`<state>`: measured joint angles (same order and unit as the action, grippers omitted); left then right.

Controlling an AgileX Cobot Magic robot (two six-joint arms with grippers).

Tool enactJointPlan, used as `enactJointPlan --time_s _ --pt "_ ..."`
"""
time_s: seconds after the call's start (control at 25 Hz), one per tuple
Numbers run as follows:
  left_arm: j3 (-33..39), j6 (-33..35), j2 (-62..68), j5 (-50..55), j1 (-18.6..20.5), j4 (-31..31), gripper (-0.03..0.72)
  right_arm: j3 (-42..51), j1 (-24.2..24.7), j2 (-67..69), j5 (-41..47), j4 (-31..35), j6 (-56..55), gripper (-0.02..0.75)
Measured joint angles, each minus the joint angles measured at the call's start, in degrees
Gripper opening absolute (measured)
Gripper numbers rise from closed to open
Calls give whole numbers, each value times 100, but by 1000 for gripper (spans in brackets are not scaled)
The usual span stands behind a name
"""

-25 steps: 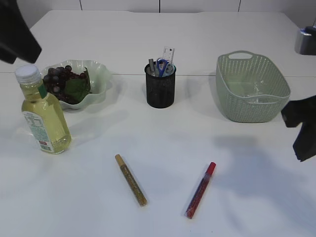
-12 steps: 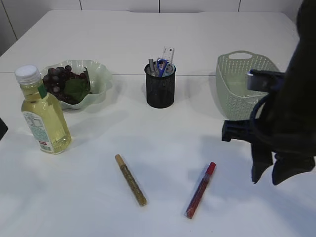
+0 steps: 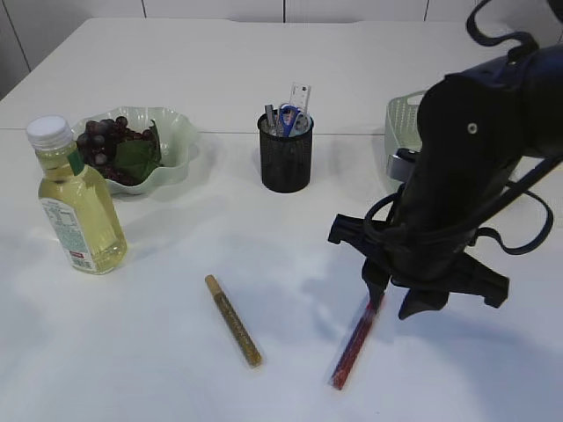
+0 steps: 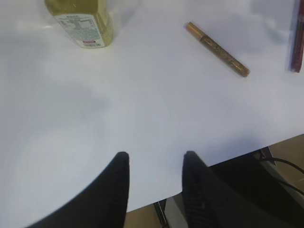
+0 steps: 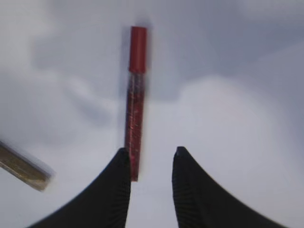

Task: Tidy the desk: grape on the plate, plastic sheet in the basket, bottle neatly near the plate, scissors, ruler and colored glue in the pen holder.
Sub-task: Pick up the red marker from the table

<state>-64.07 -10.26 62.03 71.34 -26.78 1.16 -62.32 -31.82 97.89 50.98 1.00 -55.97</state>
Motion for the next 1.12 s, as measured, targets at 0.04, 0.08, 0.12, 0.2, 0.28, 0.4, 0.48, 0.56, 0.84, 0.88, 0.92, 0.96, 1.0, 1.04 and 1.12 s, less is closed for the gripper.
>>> enactJointPlan --time_s 0.04,0.08,0.12,0.2,0.28,0.4,0.48,0.56,0.84,0.88,0.92,0.96,1.0,1.04,1.12 --pt "0 0 -29 0 0 2 279 -4 -5 47 -126 -38 -67 253" --pt "0 0 -54 0 0 11 279 -13 -15 101 -220 -132 -129 253" --pt "0 0 -63 0 0 21 279 -13 -15 162 -263 -263 -231 253" --pt "0 0 -88 0 0 15 279 -13 -15 296 -282 -491 -371 253" --pt "0 0 -88 0 0 15 279 -28 -15 428 -335 -626 -438 253" --pt "0 0 -88 0 0 15 279 -195 -15 654 -358 -708 -463 253" --pt "0 0 -88 0 0 15 279 -355 -15 814 -370 -722 -470 253" --pt "0 0 -88 0 0 15 279 -513 -15 911 -403 -773 -475 253" --pt "0 0 -88 0 0 15 279 -669 41 1004 -564 -778 -845 253" --pt "0 0 -88 0 0 15 279 -669 66 1052 -519 -708 -903 253" --pt "0 0 -88 0 0 15 279 -669 79 1100 -432 -615 -942 253" --pt "0 0 -88 0 0 24 279 -669 79 1138 -363 -572 -953 253" --pt "0 0 -88 0 0 28 279 -669 79 1194 -305 -541 -964 253" --pt "0 0 -88 0 0 38 279 -669 79 1212 -256 -525 -964 253" --pt "0 0 -88 0 0 52 279 -669 79 1222 -232 -483 -964 253"
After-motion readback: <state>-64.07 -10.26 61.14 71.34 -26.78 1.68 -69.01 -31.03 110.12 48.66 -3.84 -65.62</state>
